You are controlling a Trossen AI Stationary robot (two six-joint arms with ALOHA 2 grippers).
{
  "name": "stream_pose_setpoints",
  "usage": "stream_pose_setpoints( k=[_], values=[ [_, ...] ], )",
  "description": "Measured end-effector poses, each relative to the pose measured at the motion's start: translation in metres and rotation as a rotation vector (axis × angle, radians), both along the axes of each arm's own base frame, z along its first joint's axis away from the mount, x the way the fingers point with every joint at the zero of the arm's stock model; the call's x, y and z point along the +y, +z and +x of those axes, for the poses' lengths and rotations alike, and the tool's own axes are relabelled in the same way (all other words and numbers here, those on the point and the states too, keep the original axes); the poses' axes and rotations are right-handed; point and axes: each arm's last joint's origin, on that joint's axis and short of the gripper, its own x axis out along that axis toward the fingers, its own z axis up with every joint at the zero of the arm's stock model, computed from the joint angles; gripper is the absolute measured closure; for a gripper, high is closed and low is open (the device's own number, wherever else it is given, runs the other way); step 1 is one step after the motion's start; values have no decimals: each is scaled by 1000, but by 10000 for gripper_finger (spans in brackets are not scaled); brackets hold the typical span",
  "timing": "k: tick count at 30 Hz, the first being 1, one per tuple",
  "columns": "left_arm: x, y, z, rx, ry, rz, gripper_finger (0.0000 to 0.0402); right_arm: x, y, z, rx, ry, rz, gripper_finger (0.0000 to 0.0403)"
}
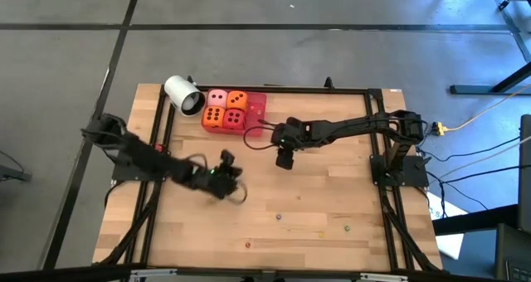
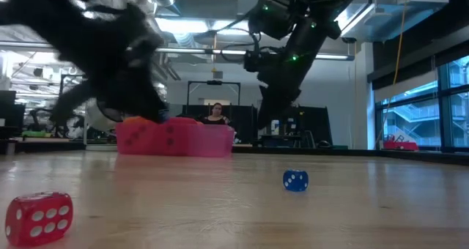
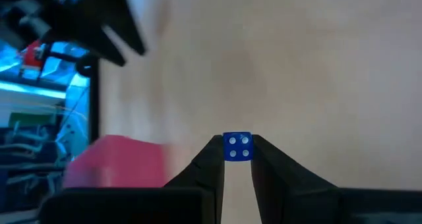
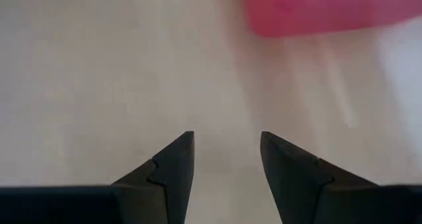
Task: Pick & Place Dice
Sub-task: Put the left small blue die into the red bin
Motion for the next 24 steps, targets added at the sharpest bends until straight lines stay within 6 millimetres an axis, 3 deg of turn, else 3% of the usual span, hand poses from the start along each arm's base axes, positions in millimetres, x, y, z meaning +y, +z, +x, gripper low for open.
stream_pose_setpoints(
  k=[8, 14, 19, 24],
  values=[
    [80, 13, 19, -91, 82, 17, 352, -5, -4, -13, 133, -122, -153, 227],
    [133, 19, 15, -168, 124, -34, 352, -6, -5, -19, 182, -180, -184, 227],
    [160, 20, 7, -198, 143, -72, 352, -9, -5, -26, 236, -269, -328, 227],
    [174, 28, 6, -278, 120, -76, 352, -20, -3, -25, 193, -359, -394, 227]
  ],
)
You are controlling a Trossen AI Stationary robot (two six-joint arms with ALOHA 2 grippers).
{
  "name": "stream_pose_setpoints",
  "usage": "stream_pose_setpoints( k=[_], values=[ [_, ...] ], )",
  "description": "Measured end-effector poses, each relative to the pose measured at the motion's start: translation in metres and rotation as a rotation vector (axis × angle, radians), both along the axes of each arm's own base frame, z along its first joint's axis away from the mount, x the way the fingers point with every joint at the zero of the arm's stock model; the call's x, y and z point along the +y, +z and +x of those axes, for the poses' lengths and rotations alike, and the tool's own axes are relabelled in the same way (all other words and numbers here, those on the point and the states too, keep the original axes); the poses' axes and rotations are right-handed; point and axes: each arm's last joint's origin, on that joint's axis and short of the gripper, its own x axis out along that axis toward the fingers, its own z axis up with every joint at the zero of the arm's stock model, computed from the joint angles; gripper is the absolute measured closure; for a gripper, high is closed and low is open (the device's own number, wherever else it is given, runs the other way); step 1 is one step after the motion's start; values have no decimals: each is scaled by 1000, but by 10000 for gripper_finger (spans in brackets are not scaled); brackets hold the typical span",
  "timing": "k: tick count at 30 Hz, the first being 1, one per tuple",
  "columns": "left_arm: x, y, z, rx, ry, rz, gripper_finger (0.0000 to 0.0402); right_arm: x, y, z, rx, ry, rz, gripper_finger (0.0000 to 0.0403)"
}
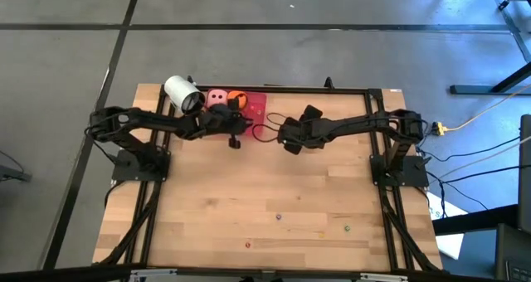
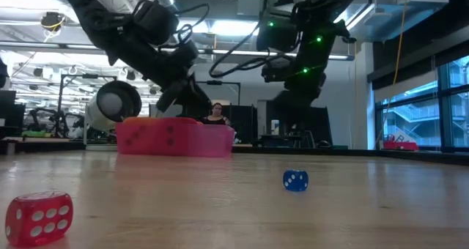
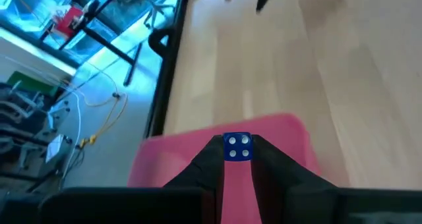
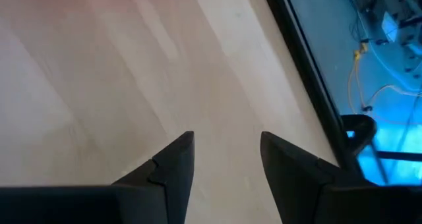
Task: Pick & Place Dice
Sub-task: Put the left small blue die into the red bin
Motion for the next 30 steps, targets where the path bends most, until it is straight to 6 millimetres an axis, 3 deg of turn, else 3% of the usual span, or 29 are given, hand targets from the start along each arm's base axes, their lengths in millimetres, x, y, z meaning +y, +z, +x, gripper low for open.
stream_pose_setpoints(
  k=[5, 10, 16, 21, 30],
  values=[
    [8, 16, 9, -30, 1, 10, 352, -11, 1, 8, -93, 38, 103, 227],
    [17, 24, 28, 82, 10, -47, 349, -13, 3, 16, -180, 103, 177, 227],
    [29, 13, 48, 231, 124, -146, 347, -11, 3, 19, -206, 131, 229, 227],
    [39, 1, 61, 248, 277, -147, 347, -10, 3, 19, -212, 141, 253, 227],
    [41, -7, 61, 285, 308, -134, 347, -10, 3, 20, -217, 144, 251, 227]
  ],
)
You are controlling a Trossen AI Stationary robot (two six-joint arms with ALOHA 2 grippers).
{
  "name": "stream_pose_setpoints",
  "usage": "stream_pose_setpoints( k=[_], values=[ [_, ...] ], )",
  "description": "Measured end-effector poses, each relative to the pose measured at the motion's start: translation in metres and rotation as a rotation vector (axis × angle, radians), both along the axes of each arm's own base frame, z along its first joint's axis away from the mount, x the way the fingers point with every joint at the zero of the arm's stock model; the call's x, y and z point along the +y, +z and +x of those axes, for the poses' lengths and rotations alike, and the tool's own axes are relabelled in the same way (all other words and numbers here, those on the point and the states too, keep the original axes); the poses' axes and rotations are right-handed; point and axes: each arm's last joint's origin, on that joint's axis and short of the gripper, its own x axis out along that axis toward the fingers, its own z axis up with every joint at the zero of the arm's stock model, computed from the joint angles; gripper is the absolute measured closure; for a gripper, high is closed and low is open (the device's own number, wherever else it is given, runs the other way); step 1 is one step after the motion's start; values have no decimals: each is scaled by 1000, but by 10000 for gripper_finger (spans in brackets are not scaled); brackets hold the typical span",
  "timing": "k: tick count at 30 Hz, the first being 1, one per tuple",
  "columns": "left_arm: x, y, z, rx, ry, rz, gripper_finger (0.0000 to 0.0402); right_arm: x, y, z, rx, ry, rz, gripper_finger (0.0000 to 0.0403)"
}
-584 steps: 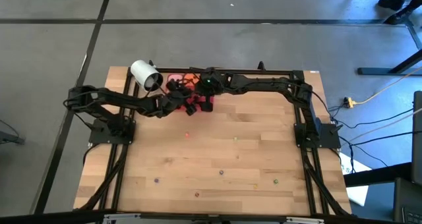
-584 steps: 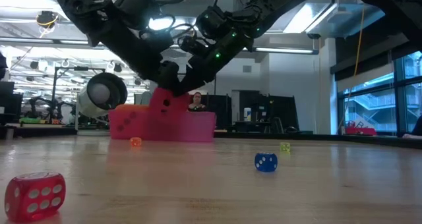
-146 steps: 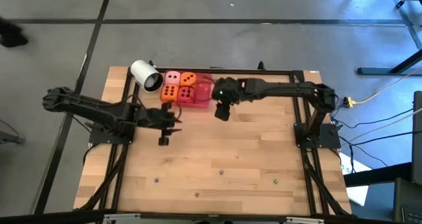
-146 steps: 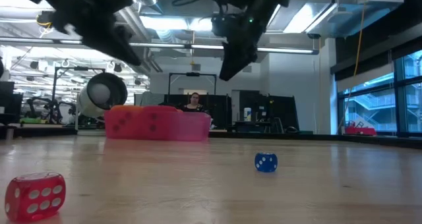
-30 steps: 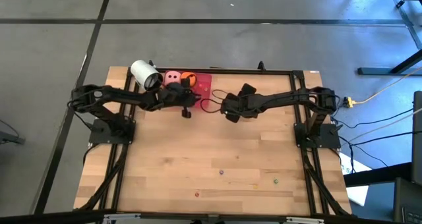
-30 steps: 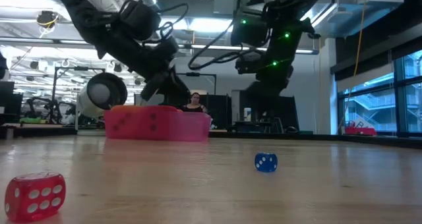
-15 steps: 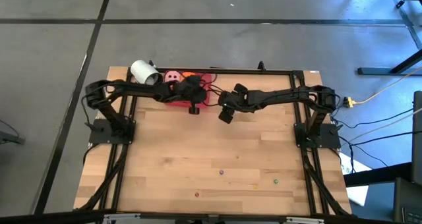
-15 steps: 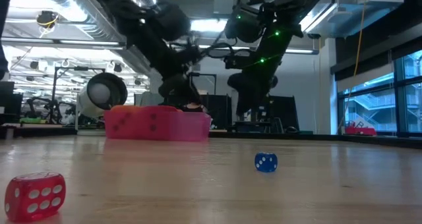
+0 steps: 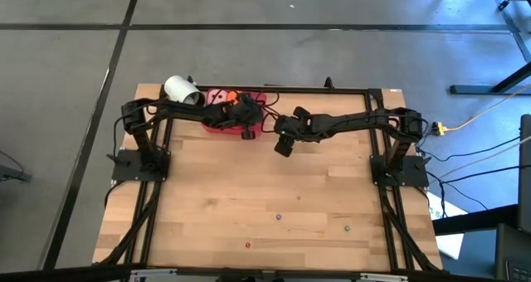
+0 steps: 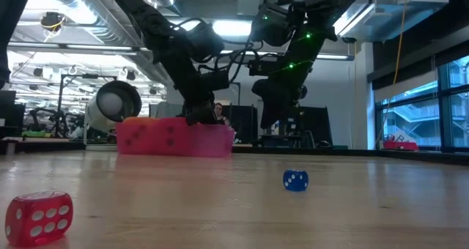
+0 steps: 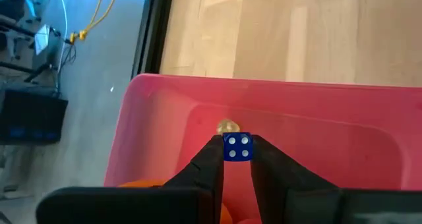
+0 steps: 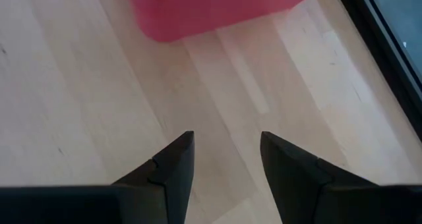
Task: Pick & Place Dice
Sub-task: Put the left small blue die into the red bin, then put the small green die into the red bin
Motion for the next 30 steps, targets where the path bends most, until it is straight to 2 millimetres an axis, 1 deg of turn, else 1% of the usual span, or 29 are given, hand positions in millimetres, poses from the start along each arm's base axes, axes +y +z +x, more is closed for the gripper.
stream_pose_setpoints(
  k=[5, 17, 23, 26, 30],
  values=[
    [2, 0, -1, -2, 7, -1, 342, 0, 0, 0, 1, 2, -1, 227],
    [6, -2, -5, -18, 43, -53, 304, 0, 0, 0, 0, 2, -1, 227],
    [6, -1, -4, -21, 49, -43, 299, 0, 0, 0, -1, 1, 0, 227],
    [1, 4, -4, -29, 52, -22, 304, 1, 0, 0, -5, 9, 19, 227],
    [-11, 20, -5, -42, 59, 24, 316, 6, 0, 2, -7, 63, 60, 227]
  ],
)
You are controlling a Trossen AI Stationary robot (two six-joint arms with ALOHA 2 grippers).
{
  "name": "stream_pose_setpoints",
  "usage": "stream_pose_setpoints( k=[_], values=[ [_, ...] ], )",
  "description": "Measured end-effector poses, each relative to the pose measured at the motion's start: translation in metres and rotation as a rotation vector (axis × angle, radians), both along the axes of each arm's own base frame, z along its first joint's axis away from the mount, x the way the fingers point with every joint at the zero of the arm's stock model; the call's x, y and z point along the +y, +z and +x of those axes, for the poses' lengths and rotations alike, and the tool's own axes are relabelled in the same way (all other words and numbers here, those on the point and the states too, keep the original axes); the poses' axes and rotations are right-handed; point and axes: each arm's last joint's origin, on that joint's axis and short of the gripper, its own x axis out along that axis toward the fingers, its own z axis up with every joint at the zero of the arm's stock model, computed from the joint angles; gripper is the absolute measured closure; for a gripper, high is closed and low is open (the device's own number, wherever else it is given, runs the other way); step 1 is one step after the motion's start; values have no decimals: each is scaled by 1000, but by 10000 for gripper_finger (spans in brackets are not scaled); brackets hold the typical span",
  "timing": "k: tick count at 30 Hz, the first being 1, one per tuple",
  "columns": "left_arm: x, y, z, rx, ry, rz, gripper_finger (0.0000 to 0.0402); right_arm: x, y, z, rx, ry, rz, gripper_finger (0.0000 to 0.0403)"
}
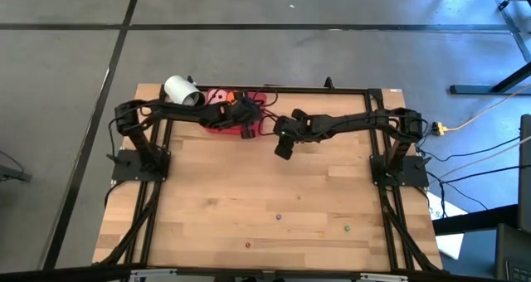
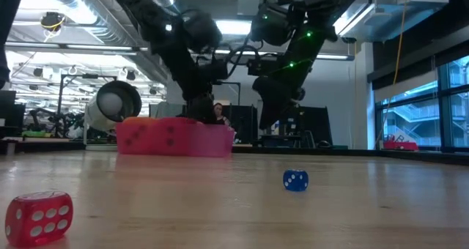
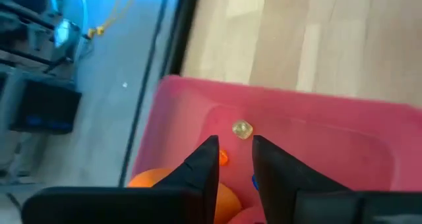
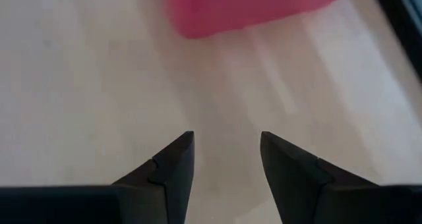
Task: Pick & Place Dice
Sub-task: Put the small green die into the red bin
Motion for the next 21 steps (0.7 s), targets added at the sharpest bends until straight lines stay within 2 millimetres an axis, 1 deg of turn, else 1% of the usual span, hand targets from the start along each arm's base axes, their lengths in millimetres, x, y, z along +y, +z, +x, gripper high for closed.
stream_pose_setpoints(
  k=[2, 5, 8, 11, 14, 18, 21],
  values=[
    [-8, 11, -3, -7, -22, 0, 322, 5, 0, 1, 0, 38, 18, 227],
    [-23, 30, -13, -38, -115, -71, 331, 17, 0, 3, -2, 98, 57, 227],
    [-36, 49, -28, -71, -188, -168, 339, 31, -1, 4, -4, 156, 94, 227],
    [-46, 60, -46, -87, -200, -237, 346, 48, -1, 5, -5, 221, 130, 227],
    [-56, 58, -63, -103, -204, -268, 354, 73, -1, 5, -4, 311, 168, 227],
    [-68, 45, -75, -189, -238, -290, 364, 108, -1, 1, 14, 488, 186, 227],
    [-77, 30, -78, -233, -287, -293, 370, 122, 10, -6, 4, 533, 185, 227]
  ],
)
